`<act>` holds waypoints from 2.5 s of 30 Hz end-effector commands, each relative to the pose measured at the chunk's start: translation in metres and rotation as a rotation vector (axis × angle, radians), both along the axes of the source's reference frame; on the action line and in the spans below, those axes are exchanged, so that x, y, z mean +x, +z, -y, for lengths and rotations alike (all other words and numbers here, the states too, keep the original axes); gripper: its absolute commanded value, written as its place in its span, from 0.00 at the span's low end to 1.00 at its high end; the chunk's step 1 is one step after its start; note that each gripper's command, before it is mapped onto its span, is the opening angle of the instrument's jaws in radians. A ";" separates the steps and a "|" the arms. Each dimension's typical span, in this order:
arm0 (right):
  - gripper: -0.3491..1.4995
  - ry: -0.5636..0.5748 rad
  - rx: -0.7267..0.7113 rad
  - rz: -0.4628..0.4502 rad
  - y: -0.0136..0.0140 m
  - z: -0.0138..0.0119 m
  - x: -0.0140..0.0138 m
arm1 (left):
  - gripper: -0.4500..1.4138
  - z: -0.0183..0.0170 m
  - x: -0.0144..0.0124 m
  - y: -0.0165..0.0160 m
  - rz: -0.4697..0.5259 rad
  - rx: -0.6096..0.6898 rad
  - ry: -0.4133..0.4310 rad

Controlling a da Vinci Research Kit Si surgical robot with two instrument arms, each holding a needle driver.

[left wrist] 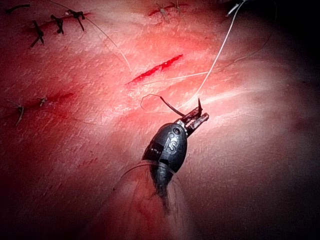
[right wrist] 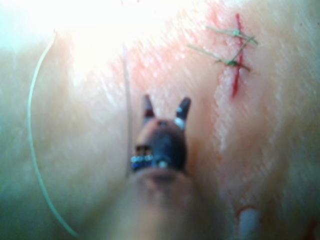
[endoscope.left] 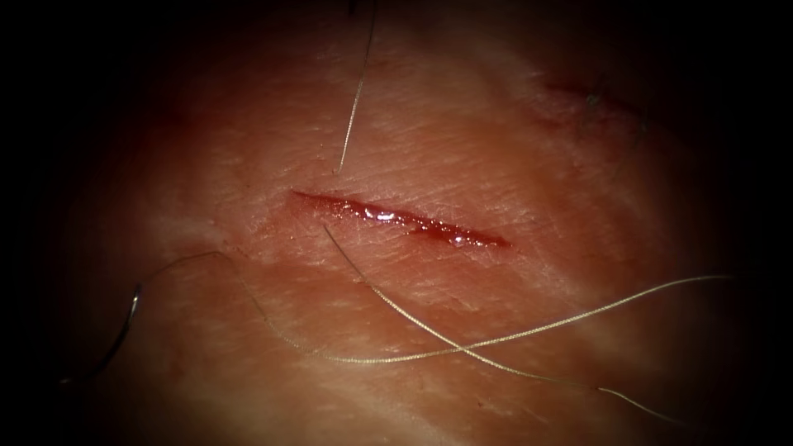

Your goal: Wound Closure

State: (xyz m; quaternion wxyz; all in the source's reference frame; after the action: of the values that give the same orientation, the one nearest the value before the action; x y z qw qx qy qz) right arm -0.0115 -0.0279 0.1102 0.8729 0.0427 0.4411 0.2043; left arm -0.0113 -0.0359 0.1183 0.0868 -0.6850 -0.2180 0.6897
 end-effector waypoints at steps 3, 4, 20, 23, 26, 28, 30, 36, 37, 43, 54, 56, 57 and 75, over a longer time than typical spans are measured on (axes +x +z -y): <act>0.87 -0.018 -0.037 -0.044 -0.0013 -0.0027 0.0067 | 0.00 0.0008 -0.0005 0.0008 0.009 0.001 0.019; 0.87 -0.065 -0.088 -0.053 -0.0015 -0.0032 0.0083 | 0.00 0.0008 -0.0003 0.0007 0.007 0.000 0.021; 0.86 -0.163 -0.111 -0.062 -0.0002 -0.0019 0.0230 | 0.00 0.0015 -0.0021 0.0006 0.009 -0.004 0.029; 0.86 -0.199 -0.192 -0.118 0.0002 -0.0019 0.0269 | 0.00 0.0019 -0.0030 0.0009 0.013 -0.010 0.045; 0.84 -0.280 -0.307 -0.188 0.0017 -0.0003 0.0324 | 0.00 0.0020 -0.0028 0.0009 0.024 -0.012 0.057; 0.81 -0.305 -0.341 -0.223 0.0026 0.0009 0.0343 | 0.00 0.0020 -0.0025 0.0009 0.019 -0.013 0.052; 0.81 -0.323 -0.352 -0.238 0.0034 0.0017 0.0353 | 0.00 0.0020 -0.0023 0.0009 0.018 -0.013 0.051; 0.76 -0.385 -0.388 -0.239 0.0067 0.0050 0.0380 | 0.00 0.0019 -0.0018 0.0008 0.011 -0.013 0.045; 0.76 -0.397 -0.395 -0.234 0.0077 0.0058 0.0386 | 0.00 0.0019 -0.0019 0.0008 0.011 -0.013 0.045; 0.74 -0.402 -0.409 -0.228 0.0092 0.0066 0.0403 | 0.00 0.0017 -0.0020 0.0008 0.009 -0.012 0.042; 0.00 -0.408 -0.412 -0.256 0.0097 0.0059 0.0428 | 0.00 0.0015 -0.0015 0.0011 0.001 -0.013 0.035; 0.00 -0.422 -0.400 -0.271 0.0097 0.0058 0.0424 | 0.00 0.0014 -0.0015 0.0012 -0.001 -0.013 0.032; 0.00 -0.416 -0.370 -0.260 0.0097 0.0060 0.0419 | 0.00 0.0013 -0.0015 0.0013 -0.003 -0.014 0.030; 0.00 -0.366 -0.334 -0.184 0.0082 0.0091 0.0312 | 0.00 0.0011 -0.0014 0.0013 -0.004 -0.013 0.028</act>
State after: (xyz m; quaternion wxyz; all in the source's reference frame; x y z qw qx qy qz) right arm 0.0189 -0.0369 0.1178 0.8465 -0.0052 0.5310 -0.0375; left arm -0.0122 -0.0365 0.1190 0.0730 -0.6806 -0.2210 0.6947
